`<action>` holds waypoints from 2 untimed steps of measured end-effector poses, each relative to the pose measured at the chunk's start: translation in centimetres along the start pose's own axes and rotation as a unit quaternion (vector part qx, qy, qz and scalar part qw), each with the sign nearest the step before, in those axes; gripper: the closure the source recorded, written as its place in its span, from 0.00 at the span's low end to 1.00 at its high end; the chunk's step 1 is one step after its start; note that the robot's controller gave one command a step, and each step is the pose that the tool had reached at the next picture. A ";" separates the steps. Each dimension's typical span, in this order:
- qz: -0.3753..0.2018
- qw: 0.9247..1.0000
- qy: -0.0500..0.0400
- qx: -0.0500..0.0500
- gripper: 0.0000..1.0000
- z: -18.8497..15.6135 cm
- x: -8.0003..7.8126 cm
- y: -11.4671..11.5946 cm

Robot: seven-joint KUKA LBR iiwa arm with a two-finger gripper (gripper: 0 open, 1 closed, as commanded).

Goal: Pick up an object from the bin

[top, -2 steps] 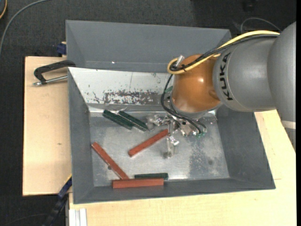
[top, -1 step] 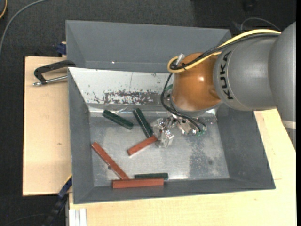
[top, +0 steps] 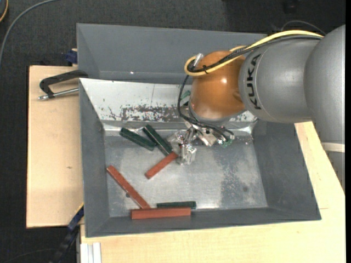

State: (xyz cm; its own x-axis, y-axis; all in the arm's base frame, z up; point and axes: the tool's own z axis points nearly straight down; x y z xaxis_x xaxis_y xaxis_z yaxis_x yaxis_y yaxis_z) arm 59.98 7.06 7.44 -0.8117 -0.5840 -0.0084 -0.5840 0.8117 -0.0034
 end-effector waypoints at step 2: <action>0.001 1.000 0.001 -0.001 1.00 0.1 0.1 0.1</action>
Offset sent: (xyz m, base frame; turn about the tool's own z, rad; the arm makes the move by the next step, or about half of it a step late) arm 0.0000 0.0000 0.0000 0.0000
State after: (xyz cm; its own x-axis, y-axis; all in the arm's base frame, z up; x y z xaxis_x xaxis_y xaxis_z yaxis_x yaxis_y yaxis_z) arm 59.86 7.04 7.30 -0.8129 -0.5823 -0.0056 -0.5823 0.8130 -0.0008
